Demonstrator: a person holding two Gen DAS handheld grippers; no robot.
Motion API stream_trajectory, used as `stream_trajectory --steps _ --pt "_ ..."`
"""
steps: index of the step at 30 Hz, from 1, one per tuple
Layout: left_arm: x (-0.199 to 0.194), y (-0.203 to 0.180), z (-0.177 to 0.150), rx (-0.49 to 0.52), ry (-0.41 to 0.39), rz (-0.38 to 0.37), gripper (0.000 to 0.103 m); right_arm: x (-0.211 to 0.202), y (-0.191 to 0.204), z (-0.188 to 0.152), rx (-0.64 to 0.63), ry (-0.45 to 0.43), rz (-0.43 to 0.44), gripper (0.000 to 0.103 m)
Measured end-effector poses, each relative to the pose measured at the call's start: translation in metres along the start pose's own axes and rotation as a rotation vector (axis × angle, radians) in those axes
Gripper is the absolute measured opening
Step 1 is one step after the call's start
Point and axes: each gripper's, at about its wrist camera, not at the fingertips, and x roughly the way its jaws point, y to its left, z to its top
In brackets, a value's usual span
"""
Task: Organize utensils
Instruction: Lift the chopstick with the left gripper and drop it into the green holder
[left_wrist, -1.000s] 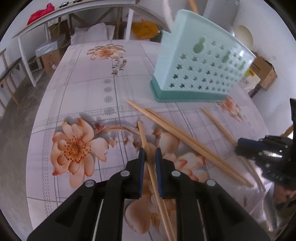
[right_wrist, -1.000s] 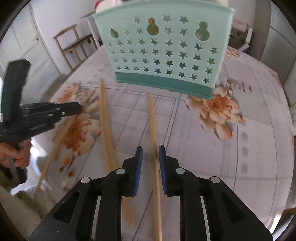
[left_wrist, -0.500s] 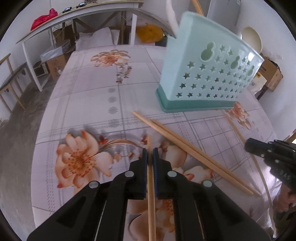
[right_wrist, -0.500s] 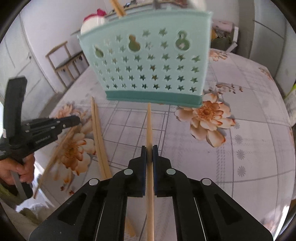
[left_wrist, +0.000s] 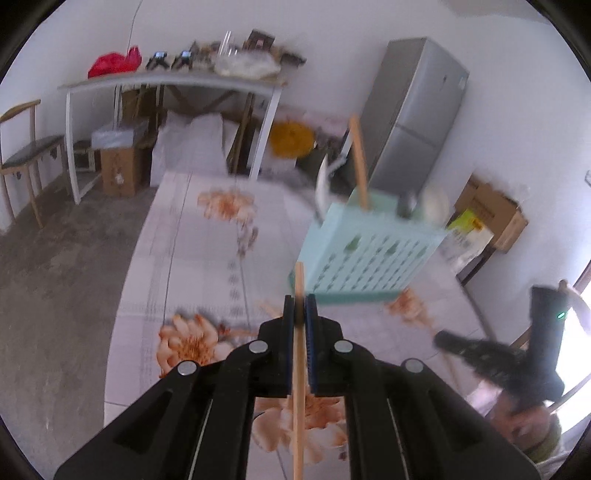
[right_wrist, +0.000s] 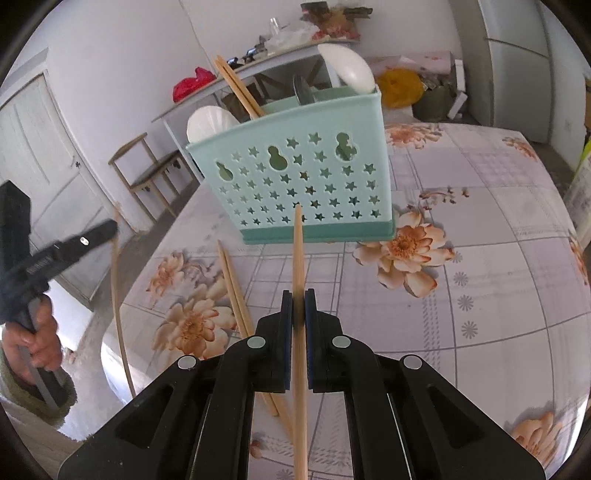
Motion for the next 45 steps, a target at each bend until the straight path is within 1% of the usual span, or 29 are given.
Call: stream_trajectory --steps 4,7,13,16,17,19,21,24,26,31,36,41,45 --pt "-0.019 -0.01 0.015 0.002 -0.059 -0.045 0.005 -0.003 -0.004 0.0 0.011 -0.011 0.013 0.005" --pt "-0.032 -0.021 0.031 0.012 -0.104 -0.093 0.005 -0.008 -0.009 -0.002 0.025 -0.024 0.015 0.004" --pt "-0.053 -0.047 0.076 0.051 -0.222 -0.189 0.005 -0.014 -0.019 -0.004 0.05 -0.039 0.022 0.004" --pt "-0.061 -0.059 0.102 0.063 -0.291 -0.235 0.005 -0.014 -0.023 -0.004 0.063 -0.037 0.029 0.005" --pt "-0.065 -0.065 0.114 0.069 -0.327 -0.248 0.005 -0.014 -0.024 -0.003 0.067 -0.038 0.032 0.004" --pt "-0.068 -0.075 0.13 0.088 -0.382 -0.255 0.005 -0.016 -0.024 -0.002 0.072 -0.041 0.037 0.004" --pt "-0.067 -0.085 0.141 0.121 -0.438 -0.235 0.005 -0.016 -0.025 -0.001 0.073 -0.044 0.04 0.005" --pt "-0.057 -0.1 0.157 0.152 -0.474 -0.21 0.005 -0.016 -0.026 0.0 0.075 -0.044 0.04 0.004" --pt "-0.045 -0.107 0.164 0.176 -0.496 -0.176 0.005 -0.016 -0.027 0.0 0.078 -0.046 0.041 0.004" --pt "-0.008 -0.115 0.17 0.214 -0.501 -0.102 0.005 -0.015 -0.03 0.003 0.086 -0.046 0.042 0.005" --pt "0.036 -0.11 0.167 0.215 -0.461 -0.051 0.005 -0.013 -0.033 0.003 0.093 -0.041 0.042 0.005" --pt "0.061 -0.101 0.158 0.181 -0.409 -0.083 0.005 -0.01 -0.037 0.004 0.104 -0.034 0.04 0.005" --pt "0.07 -0.1 0.146 0.173 -0.359 -0.122 0.005 -0.007 -0.039 0.004 0.11 -0.027 0.039 0.005"
